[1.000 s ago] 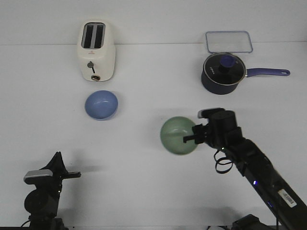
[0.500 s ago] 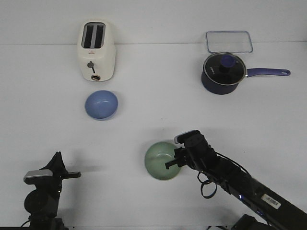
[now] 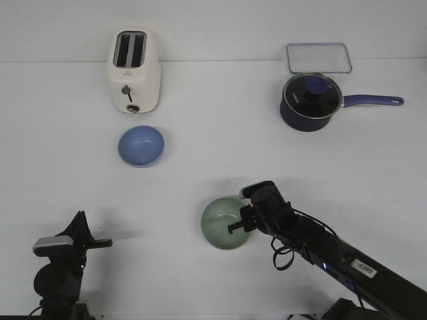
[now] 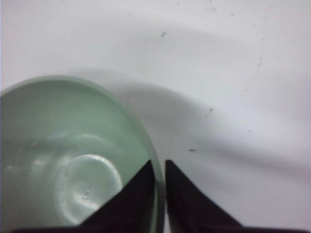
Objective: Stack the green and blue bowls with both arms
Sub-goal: 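Drag the green bowl toward the robot and center, then release it, then withdraw the open right gripper back from the green bowl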
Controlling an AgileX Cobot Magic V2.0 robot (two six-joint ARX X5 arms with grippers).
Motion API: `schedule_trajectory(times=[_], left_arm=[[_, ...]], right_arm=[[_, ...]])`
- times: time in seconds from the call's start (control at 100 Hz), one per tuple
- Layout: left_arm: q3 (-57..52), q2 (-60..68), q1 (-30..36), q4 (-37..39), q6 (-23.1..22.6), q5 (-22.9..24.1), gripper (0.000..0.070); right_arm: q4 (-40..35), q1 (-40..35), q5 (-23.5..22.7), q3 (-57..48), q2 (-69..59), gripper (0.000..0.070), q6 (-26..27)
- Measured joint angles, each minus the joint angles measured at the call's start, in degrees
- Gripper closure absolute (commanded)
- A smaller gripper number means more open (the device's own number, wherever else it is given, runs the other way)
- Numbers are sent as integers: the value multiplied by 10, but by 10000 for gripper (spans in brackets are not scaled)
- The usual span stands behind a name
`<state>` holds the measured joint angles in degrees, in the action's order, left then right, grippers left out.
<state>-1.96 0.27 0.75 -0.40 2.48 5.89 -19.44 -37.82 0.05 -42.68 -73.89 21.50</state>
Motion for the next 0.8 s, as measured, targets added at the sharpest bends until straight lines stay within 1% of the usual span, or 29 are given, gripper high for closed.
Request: schedule_trajectory(times=[0.04, 0.07, 0.17, 0.28, 0.44, 0.57, 0.66, 0.8], left_arm=[[0, 0, 0, 0, 0, 0, 686], [0, 0, 0, 0, 0, 0, 686], [0, 0, 0, 0, 0, 0, 686], [0, 0, 0, 0, 0, 0, 686], [0, 0, 0, 0, 0, 0, 686], [0, 0, 0, 0, 0, 0, 686], [0, 0, 0, 0, 0, 0, 686], [0, 0, 0, 2, 0, 0, 686]], right_arm=[[-3, 0, 0, 0, 0, 323, 0], [-5, 0, 0, 0, 0, 308, 0], [-6, 0, 0, 0, 0, 308, -1], [-7, 2, 0, 0, 12, 308, -14], [-28, 5, 4, 0, 112, 311, -40], [-49, -7, 44, 3, 217, 313, -52], [-37, -33, 85, 30, 288, 313, -55], [-2, -82, 153, 103, 380, 313, -56]])
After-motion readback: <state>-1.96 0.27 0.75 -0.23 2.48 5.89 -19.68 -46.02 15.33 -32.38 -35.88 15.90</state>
